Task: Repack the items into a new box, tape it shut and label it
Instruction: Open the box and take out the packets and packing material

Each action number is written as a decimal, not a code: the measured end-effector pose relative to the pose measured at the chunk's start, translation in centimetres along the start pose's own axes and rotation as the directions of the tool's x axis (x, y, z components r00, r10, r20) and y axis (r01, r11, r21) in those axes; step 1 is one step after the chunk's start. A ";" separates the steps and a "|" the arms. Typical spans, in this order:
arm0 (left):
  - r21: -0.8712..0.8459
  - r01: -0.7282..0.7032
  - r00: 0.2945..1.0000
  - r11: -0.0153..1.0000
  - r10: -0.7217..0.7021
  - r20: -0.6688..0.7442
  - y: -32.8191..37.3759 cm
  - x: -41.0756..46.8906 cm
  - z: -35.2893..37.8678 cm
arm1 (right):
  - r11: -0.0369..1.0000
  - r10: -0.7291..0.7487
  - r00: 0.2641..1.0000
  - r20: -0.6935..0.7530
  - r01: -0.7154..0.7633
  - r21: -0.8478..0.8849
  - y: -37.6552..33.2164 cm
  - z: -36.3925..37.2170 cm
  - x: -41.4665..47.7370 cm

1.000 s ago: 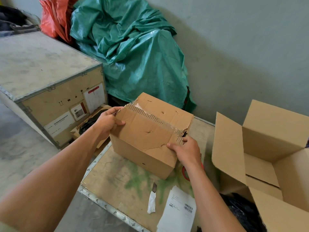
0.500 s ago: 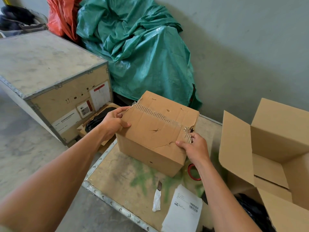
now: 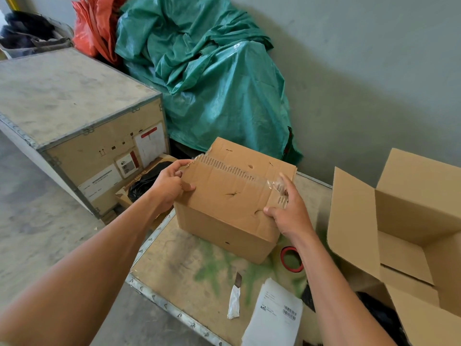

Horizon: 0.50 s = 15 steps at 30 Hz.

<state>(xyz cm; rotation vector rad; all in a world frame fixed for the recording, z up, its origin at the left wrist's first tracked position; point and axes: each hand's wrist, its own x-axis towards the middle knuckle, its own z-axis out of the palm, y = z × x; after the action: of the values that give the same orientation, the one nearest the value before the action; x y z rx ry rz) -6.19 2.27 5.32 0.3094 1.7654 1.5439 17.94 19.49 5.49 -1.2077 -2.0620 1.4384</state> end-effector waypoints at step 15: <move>-0.311 0.063 0.994 0.948 -0.030 0.108 -1.3 -1.2 -3.0 | 0.972 -0.125 0.984 0.124 0.097 0.215 0.7 -1.9 -6.4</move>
<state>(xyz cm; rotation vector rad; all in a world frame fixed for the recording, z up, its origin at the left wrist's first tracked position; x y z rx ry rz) -7.00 -1.01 4.51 0.1825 1.4109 1.7134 23.18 15.58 6.83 -0.9196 -1.9703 1.6753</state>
